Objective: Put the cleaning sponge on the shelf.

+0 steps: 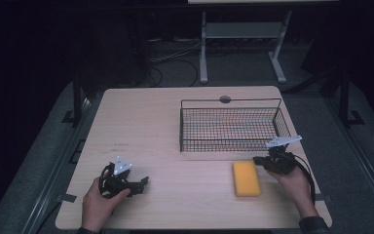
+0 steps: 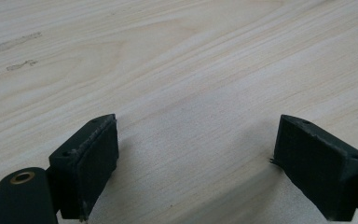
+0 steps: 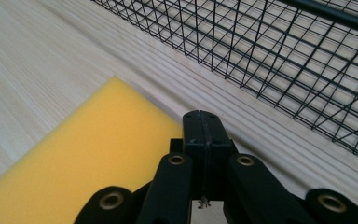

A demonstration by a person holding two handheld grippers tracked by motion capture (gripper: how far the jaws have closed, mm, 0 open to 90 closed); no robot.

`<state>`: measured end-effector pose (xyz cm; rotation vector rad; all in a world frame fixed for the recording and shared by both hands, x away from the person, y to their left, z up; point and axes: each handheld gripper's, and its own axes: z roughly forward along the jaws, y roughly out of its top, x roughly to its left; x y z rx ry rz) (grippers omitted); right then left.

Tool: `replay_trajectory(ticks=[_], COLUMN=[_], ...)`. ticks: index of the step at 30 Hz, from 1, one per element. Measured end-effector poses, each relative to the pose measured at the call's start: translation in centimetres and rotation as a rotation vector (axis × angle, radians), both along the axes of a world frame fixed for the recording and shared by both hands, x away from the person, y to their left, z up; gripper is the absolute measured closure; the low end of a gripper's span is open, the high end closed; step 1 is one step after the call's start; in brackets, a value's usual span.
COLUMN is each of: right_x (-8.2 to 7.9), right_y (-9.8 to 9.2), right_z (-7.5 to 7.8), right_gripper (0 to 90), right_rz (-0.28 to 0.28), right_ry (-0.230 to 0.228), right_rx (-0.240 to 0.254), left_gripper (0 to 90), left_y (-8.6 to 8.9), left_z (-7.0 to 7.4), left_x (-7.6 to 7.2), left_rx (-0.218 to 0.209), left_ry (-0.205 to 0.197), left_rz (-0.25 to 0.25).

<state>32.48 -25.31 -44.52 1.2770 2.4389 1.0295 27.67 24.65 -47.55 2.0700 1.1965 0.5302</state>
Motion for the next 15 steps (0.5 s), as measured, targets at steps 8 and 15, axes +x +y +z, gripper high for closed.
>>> replay_trajectory(ticks=[8, 15], right_x=[0.3, 0.5], right_y=[0.6, 1.3], right_z=[0.1, 0.2], right_gripper=[89.7, 89.7], right_rz=[0.011, 0.027], right_ry=[-0.001, -0.002], right_rx=[-0.003, -0.001], left_gripper=[13.0, 13.0], left_y=[0.0, 0.0], left_z=[0.0, 0.0], left_x=[0.0, 0.0], left_rx=[0.000, 0.000], left_ry=[0.000, 0.000], left_rz=[0.000, 0.000])
